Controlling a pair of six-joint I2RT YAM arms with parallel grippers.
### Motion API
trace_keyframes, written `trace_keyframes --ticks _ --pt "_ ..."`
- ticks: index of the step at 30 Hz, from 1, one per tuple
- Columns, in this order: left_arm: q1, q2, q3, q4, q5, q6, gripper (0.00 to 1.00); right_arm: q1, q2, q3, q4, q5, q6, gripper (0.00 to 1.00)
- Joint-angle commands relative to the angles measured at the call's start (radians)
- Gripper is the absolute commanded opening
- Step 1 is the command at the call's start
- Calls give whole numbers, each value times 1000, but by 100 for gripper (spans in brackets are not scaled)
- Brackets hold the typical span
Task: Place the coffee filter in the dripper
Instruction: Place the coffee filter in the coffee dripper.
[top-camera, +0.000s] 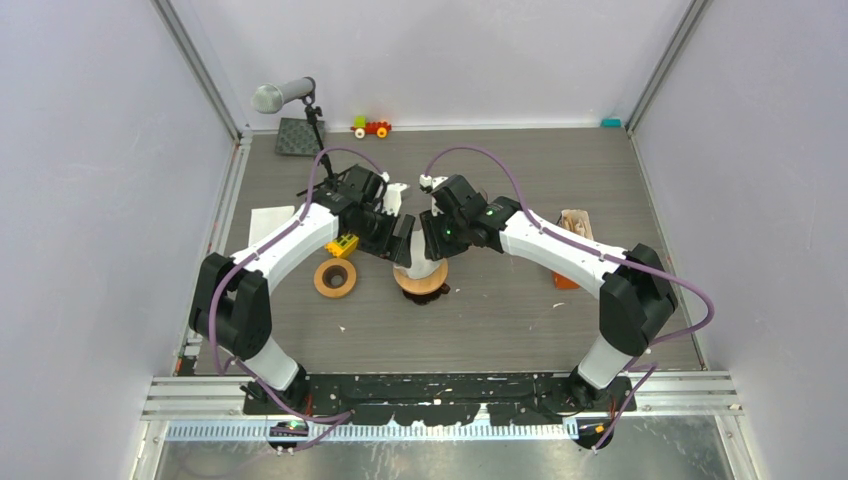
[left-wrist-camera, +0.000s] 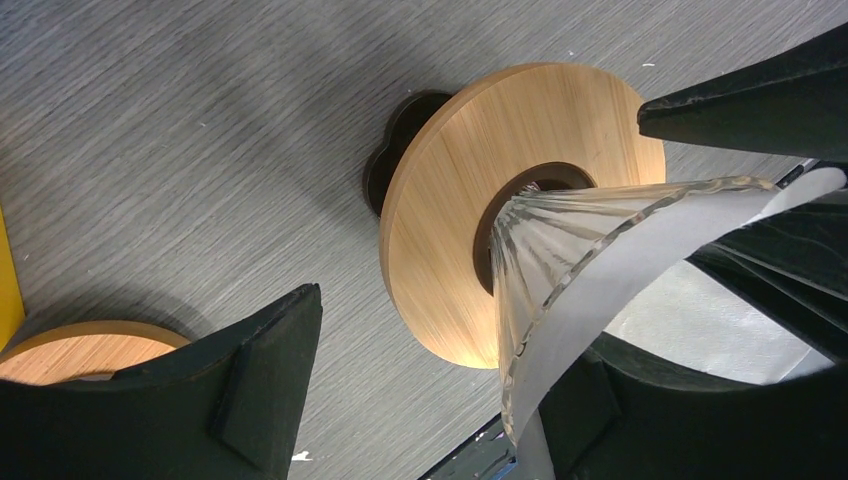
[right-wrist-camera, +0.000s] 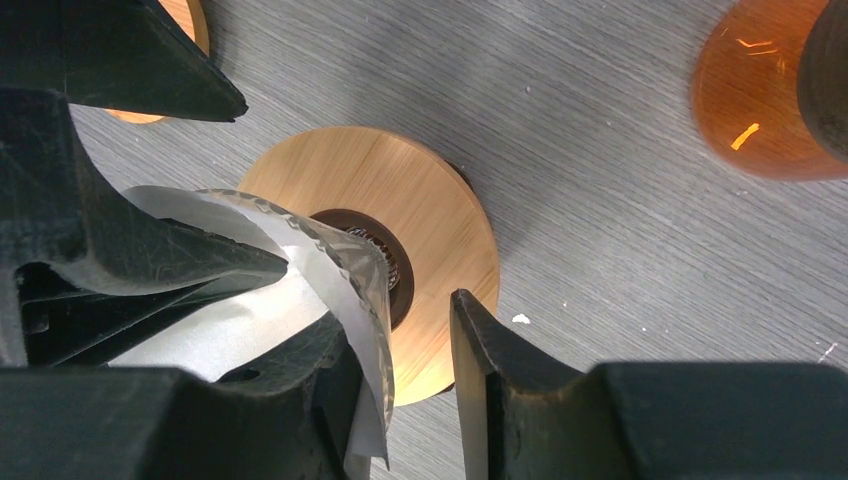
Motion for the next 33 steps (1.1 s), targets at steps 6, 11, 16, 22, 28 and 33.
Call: trace_keyframes --ticks 6,11,16,22,28,33 --pt "0 -47 47 -37 -9 46 76 2 -56 54 3 -23 -55 50" --pt "0 -58 81 -60 -5 52 79 -1 -74 65 -6 -26 -71 54" --pt "0 -74 100 -73 -8 60 80 -12 -84 66 -6 -38 -73 55" --pt "0 -93 113 -83 -12 70 81 -19 -103 66 -6 -58 -75 56" --pt "2 -130 139 -100 -5 90 82 -40 -157 66 -9 -72 -90 56" --pt "2 -181 154 -93 -2 117 83 -80 -234 64 -11 -89 -113 58"
